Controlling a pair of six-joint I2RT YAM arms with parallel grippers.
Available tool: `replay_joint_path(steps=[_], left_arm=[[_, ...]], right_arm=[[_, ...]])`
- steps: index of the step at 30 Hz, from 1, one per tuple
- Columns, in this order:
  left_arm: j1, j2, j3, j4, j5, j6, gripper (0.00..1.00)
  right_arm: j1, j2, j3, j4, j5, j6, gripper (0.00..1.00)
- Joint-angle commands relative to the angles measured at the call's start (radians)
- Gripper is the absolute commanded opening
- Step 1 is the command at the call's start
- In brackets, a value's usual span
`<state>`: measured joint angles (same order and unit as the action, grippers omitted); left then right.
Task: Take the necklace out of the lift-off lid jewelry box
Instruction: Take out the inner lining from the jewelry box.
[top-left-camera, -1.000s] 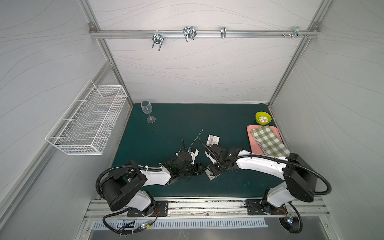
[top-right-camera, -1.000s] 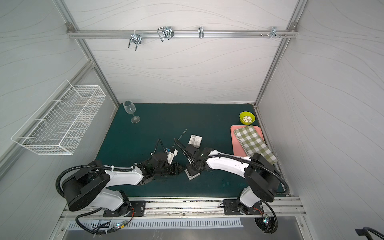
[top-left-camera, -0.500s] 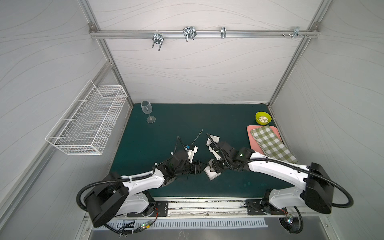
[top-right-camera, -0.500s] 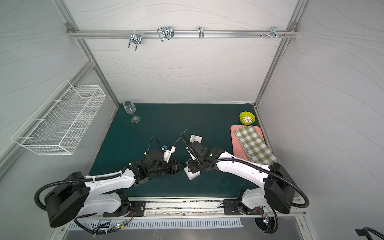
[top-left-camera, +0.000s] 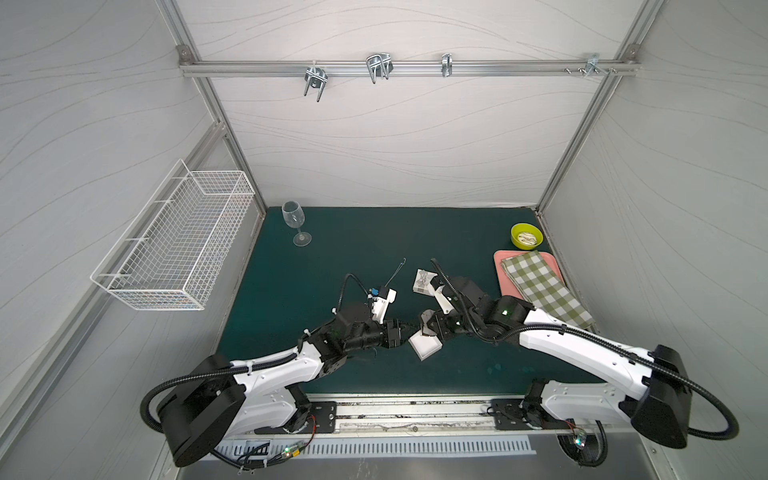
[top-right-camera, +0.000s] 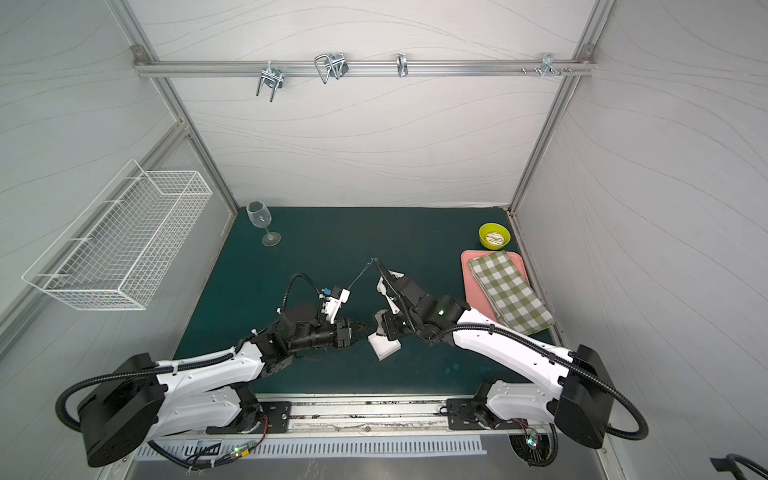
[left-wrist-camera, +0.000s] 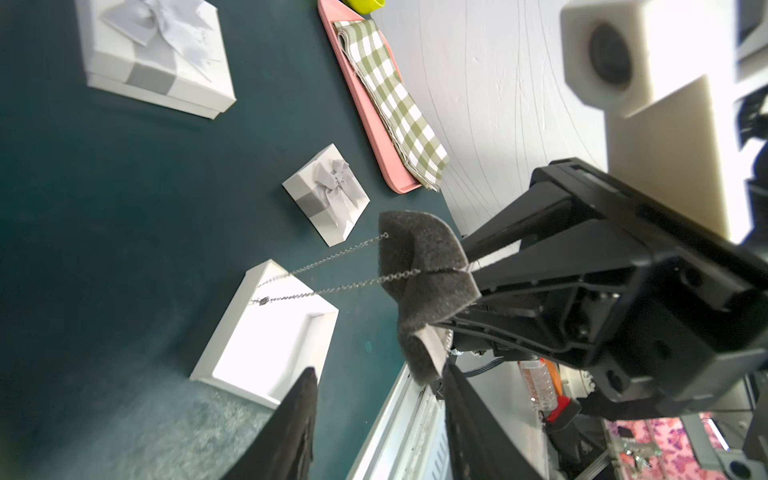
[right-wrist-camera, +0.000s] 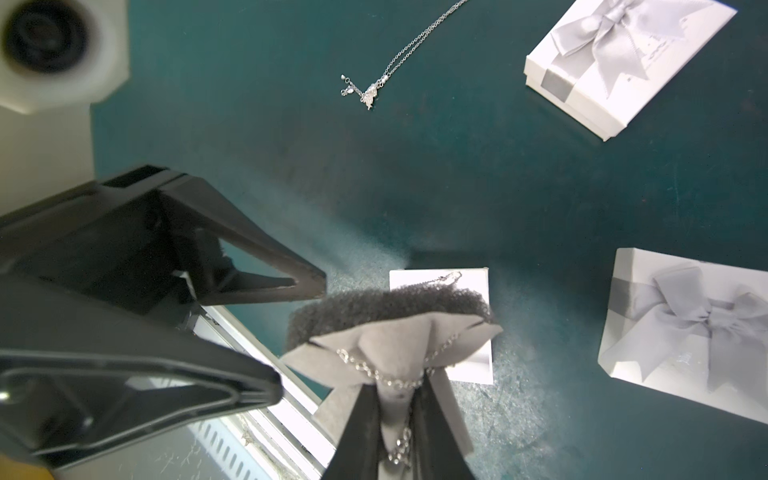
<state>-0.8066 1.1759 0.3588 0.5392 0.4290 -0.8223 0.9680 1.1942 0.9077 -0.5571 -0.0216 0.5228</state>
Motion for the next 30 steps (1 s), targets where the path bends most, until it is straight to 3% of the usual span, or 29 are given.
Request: replay_joint_path(steps=[1, 8, 19, 30], left_arm=[[-0.011, 0.055, 0.008, 0.160, 0.048, -0.064, 0.41], [-0.032, 0.118, 0.009, 0.260, 0.039, -0.090, 0.39], [-0.055, 0.122, 0.003, 0.262, 0.021, -0.090, 0.46], [-0.055, 0.155, 0.013, 0.285, 0.025, -0.097, 0.25]], right_arm=[[-0.005, -0.024, 0.000, -0.009, -0.018, 0.025, 0.16], [-0.006, -0.025, 0.000, -0.008, -0.020, 0.028, 0.16], [-0.018, -0.019, 0.002, 0.000, -0.021, 0.031, 0.17], [-0.021, -0.027, 0.002, 0.002, -0.029, 0.032, 0.17]])
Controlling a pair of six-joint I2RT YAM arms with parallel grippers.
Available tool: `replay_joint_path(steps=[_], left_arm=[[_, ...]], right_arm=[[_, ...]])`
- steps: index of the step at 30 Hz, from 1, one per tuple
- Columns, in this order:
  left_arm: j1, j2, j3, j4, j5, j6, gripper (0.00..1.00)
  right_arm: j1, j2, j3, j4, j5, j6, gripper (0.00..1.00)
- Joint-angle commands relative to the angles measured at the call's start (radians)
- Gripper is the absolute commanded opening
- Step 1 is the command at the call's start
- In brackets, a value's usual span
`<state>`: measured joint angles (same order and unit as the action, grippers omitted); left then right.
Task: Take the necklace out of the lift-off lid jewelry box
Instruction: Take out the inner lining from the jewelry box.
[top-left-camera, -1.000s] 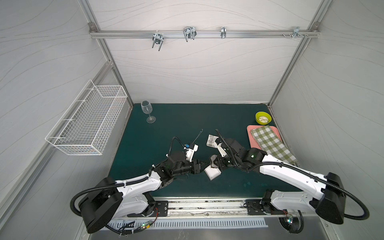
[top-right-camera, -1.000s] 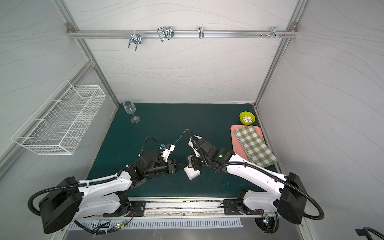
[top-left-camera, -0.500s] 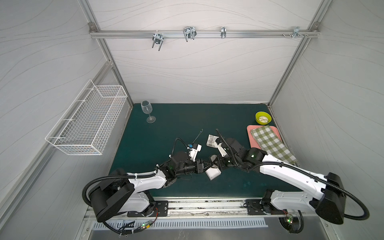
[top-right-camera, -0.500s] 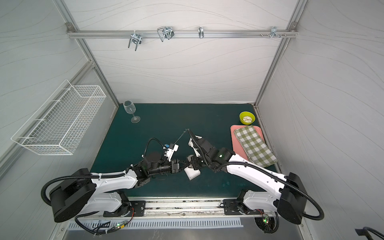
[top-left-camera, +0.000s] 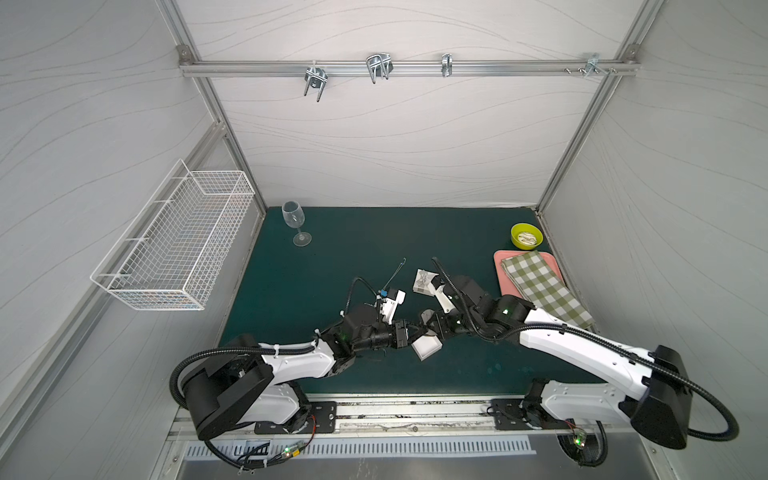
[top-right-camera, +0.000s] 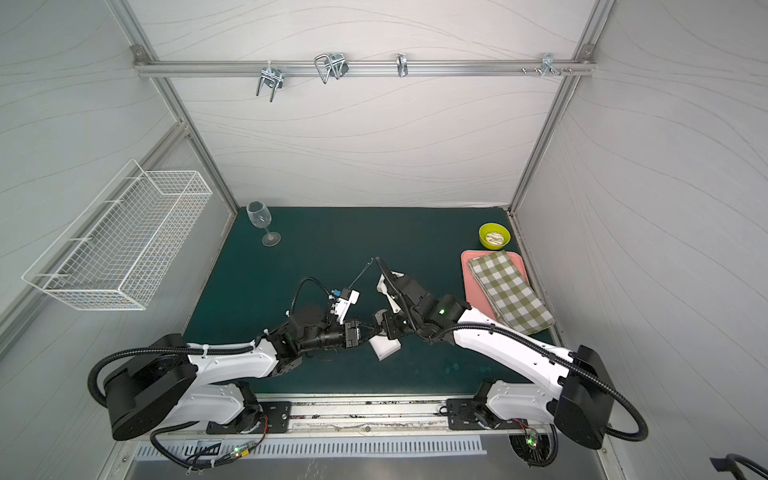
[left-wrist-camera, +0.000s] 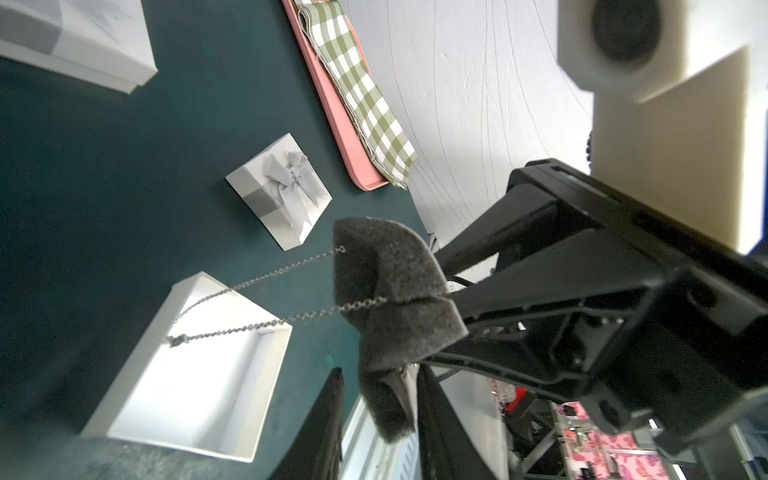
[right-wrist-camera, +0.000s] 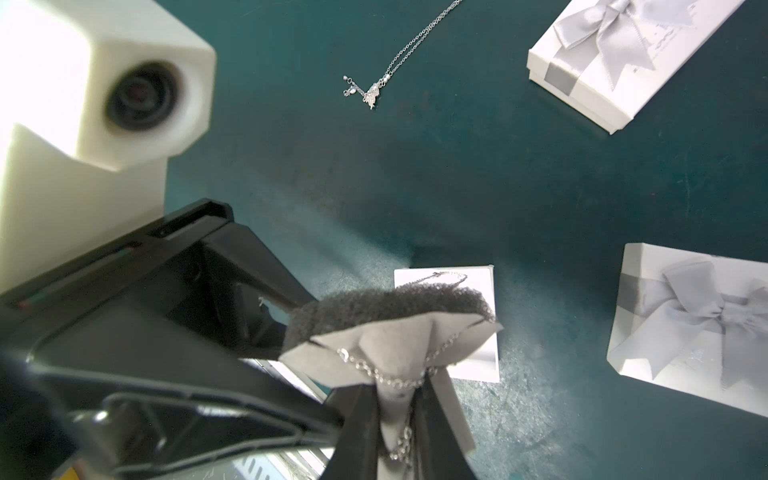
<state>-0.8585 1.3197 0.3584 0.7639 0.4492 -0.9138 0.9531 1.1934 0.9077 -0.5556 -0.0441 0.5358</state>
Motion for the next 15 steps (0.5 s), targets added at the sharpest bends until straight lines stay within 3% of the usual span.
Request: replay_joint_path(steps=[1, 7, 11, 15], left_arm=[[-0.004, 0.013, 0.012, 0.063, 0.007, -0.007, 0.21], [-0.004, 0.007, 0.002, 0.064, 0.003, -0.006, 0.07], [-0.004, -0.023, 0.003, 0.040, -0.007, 0.019, 0.00], [-0.004, -0.090, 0.031, -0.085, -0.031, 0.101, 0.00]], right_arm=[[-0.007, -0.029, 0.002, 0.000, -0.006, 0.020, 0.17], [-0.011, -0.038, 0.003, 0.000, -0.006, 0.020, 0.19], [-0.013, -0.049, 0.005, -0.001, -0.015, 0.023, 0.26], [-0.014, -0.083, -0.001, 0.012, -0.029, 0.025, 0.33]])
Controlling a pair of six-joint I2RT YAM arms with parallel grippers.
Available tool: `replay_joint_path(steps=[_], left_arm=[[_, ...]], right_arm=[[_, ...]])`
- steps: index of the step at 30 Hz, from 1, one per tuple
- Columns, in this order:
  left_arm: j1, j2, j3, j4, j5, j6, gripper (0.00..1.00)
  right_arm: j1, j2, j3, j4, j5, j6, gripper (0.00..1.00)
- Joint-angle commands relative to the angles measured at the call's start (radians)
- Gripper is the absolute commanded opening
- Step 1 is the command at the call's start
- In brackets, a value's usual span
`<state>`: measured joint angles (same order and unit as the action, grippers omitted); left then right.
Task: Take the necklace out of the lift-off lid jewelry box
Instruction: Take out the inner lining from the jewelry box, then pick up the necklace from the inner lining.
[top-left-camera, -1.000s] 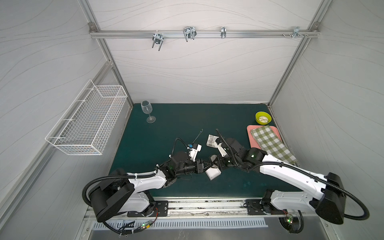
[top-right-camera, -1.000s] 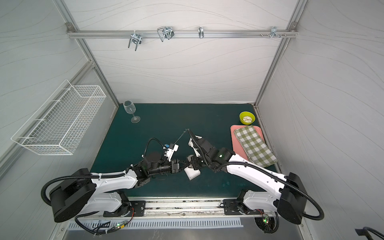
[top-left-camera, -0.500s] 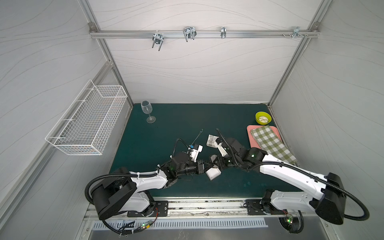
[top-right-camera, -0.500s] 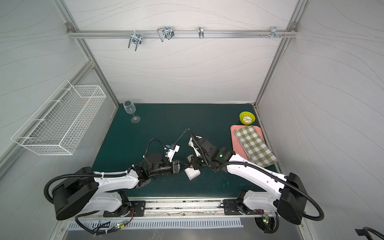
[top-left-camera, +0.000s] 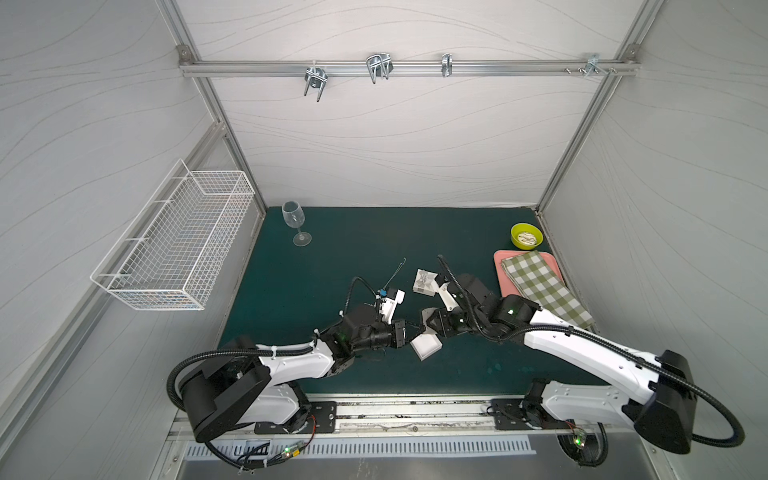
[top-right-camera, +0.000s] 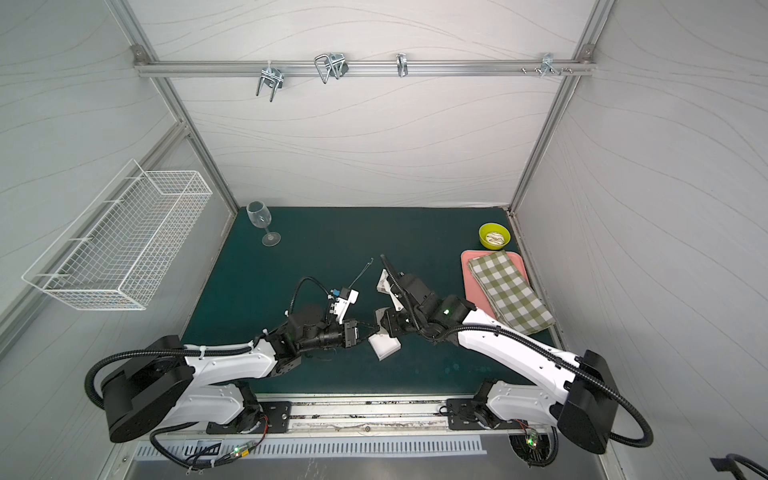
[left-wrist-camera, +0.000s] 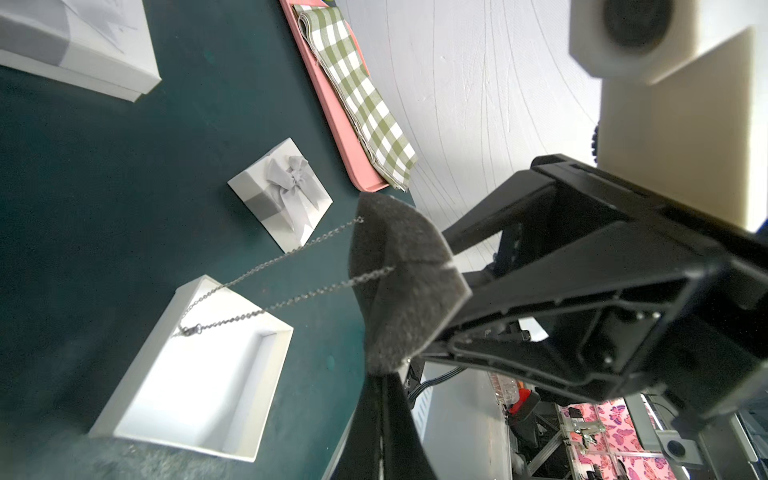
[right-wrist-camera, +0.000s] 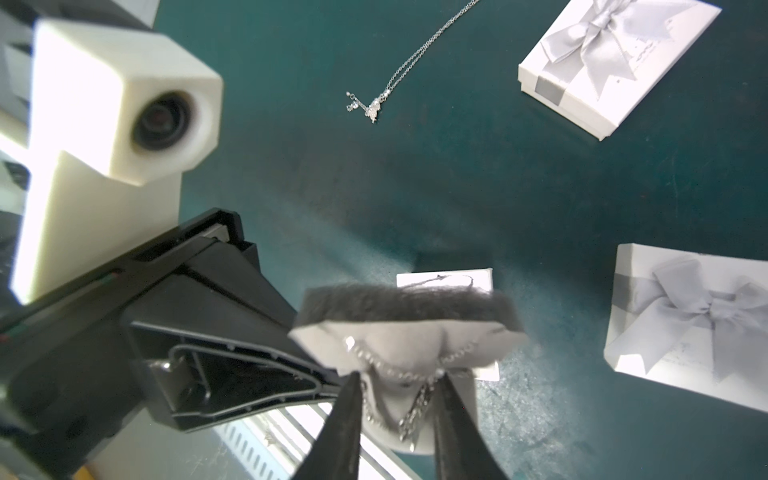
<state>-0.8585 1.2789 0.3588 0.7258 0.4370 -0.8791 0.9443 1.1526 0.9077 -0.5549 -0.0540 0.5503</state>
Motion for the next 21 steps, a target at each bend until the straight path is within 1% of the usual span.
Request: replay_joint_path(steps=[1, 4, 7, 10, 12, 16, 17, 20, 21], left_arm=[[-0.004, -0.073, 0.042, -0.096, -0.028, 0.096, 0.00], [-0.004, -0.151, 0.084, -0.269, -0.071, 0.201, 0.00], [-0.004, -0.233, 0.115, -0.445, -0.130, 0.309, 0.00], [-0.004, -0.297, 0.142, -0.570, -0.190, 0.402, 0.00], [-0.004, -0.329, 0.162, -0.634, -0.220, 0.451, 0.00], [-0.004, -0.386, 0.214, -0.727, -0.264, 0.534, 0.00], [-0.004, -0.400, 0.230, -0.748, -0.273, 0.557, 0.00], [-0.004, -0.435, 0.276, -0.797, -0.287, 0.628, 0.00], [-0.004, -0.446, 0.292, -0.813, -0.290, 0.650, 0.00]], right_arm=[[-0.005, -0.054, -0.002, 0.016, -0.022, 0.012, 0.36], [-0.005, -0.092, -0.004, 0.025, -0.028, 0.015, 0.40], [-0.005, -0.135, -0.004, 0.026, -0.031, 0.015, 0.41], [-0.005, -0.180, -0.009, 0.025, -0.020, 0.018, 0.41], [-0.006, -0.212, -0.016, 0.025, -0.008, 0.022, 0.42], [-0.007, -0.276, -0.055, 0.055, 0.001, 0.009, 0.53], [-0.009, -0.296, -0.068, 0.069, -0.001, 0.000, 0.54], [-0.009, -0.354, -0.113, 0.128, -0.028, -0.056, 0.54], [-0.009, -0.372, -0.134, 0.158, -0.046, -0.082, 0.51]])
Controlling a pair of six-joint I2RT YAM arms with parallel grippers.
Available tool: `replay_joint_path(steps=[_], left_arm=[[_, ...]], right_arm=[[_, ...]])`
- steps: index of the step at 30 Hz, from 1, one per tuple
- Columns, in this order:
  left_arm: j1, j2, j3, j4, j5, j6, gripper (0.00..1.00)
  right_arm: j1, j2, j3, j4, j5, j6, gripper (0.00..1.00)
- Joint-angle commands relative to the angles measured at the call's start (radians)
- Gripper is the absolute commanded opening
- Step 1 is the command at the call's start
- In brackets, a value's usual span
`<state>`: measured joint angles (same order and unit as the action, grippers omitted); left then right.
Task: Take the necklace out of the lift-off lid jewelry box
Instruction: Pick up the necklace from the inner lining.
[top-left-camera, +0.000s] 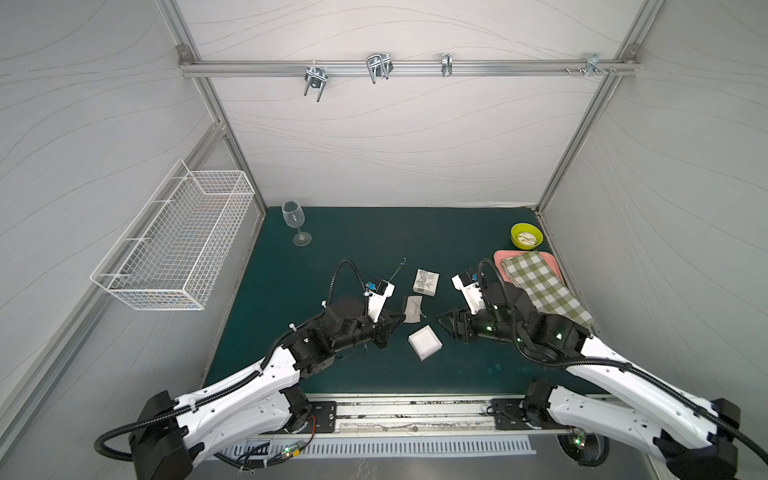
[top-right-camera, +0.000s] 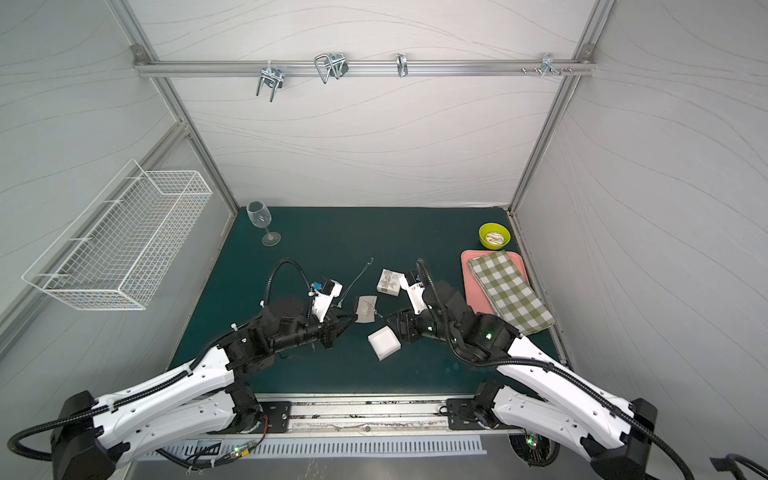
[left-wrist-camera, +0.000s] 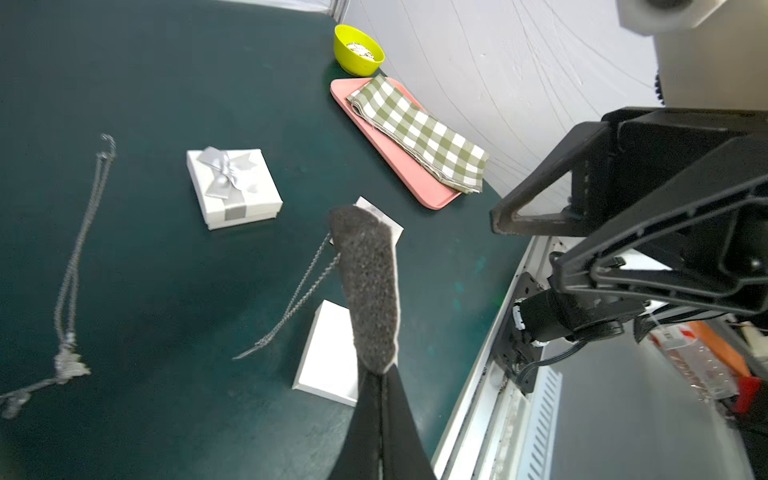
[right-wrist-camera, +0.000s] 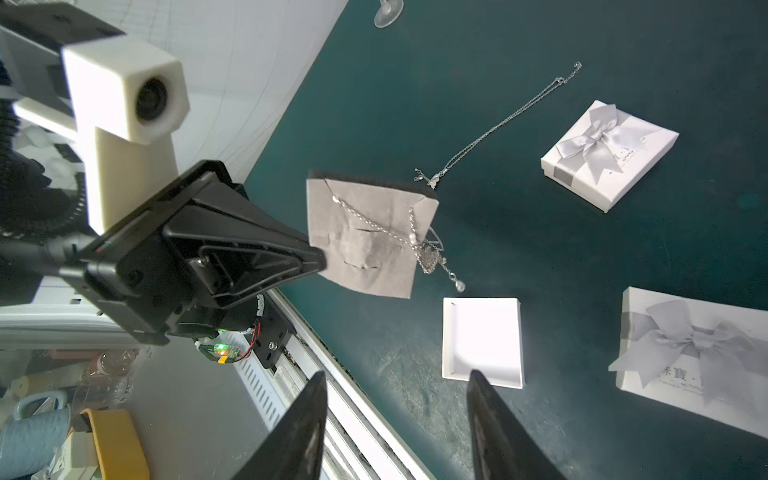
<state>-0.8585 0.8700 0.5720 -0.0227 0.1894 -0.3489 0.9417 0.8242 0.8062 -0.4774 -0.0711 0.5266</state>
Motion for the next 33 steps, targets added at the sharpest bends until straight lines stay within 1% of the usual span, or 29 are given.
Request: replay_joint_path(steps=[1, 6, 10, 13, 16, 19, 21, 25, 33], left_arm=[[-0.004, -0.046, 0.097, -0.082, -0.043, 0.143, 0.00], [-0.004, -0.070, 0.197, -0.169, -0.002, 0.220, 0.00], [-0.005, -0.081, 0.259, -0.220, 0.041, 0.228, 0.00], [-0.006, -0.091, 0.270, -0.212, 0.065, 0.220, 0.00], [-0.009, -0.093, 0.273, -0.203, 0.095, 0.214, 0.00], [-0.018, -0.094, 0.273, -0.196, 0.105, 0.204, 0.00], [-0.023, -0.097, 0.269, -0.183, 0.109, 0.196, 0.00], [-0.024, -0.103, 0.249, -0.155, 0.119, 0.174, 0.00], [-0.026, -0.128, 0.230, -0.144, 0.114, 0.155, 0.00]], right_arm=[[-0.006, -0.067, -0.064, 0.132, -0.057, -0.089, 0.49], [-0.006, -0.163, -0.193, 0.308, -0.130, -0.206, 0.48], [-0.004, -0.205, -0.232, 0.404, -0.166, -0.271, 0.53], [-0.003, -0.190, -0.241, 0.440, -0.191, -0.326, 0.55], [0.004, -0.152, -0.214, 0.448, -0.223, -0.361, 0.56], [0.023, -0.098, -0.168, 0.411, -0.172, -0.392, 0.55], [0.031, -0.058, -0.141, 0.395, -0.161, -0.412, 0.56], [0.043, -0.008, -0.122, 0.422, -0.145, -0.440, 0.54], [0.049, 0.018, -0.137, 0.487, -0.042, -0.501, 0.40]])
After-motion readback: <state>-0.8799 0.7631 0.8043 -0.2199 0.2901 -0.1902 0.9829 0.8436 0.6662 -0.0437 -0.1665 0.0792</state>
